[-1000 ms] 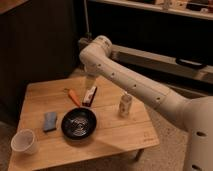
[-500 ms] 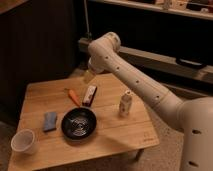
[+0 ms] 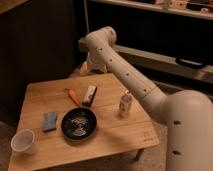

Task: Place the eraser on the white sponge

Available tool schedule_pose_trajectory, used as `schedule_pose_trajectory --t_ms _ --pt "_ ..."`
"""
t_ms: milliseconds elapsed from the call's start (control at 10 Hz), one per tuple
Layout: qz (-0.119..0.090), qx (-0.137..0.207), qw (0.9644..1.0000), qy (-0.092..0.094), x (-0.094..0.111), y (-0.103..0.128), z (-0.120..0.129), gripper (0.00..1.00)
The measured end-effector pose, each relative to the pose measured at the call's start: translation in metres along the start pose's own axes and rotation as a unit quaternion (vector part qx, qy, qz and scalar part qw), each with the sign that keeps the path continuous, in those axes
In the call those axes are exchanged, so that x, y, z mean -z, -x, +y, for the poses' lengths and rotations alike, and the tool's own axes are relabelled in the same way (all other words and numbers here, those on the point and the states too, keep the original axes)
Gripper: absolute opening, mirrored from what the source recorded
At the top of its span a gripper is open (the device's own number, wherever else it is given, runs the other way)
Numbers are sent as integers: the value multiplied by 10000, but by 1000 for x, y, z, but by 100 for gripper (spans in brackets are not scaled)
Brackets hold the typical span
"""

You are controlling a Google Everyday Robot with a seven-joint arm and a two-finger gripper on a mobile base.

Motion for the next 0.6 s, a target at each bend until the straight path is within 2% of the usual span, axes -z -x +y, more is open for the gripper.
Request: schedule_pose_trajectory --t_ms 100,300,600 --pt "-133 -135 9998 -20 -9 3 -3 80" --pt "-398 -36 9992 -56 -34 4 -14 80" --pt "-728 -119 9973 -27 -71 4 -20 80"
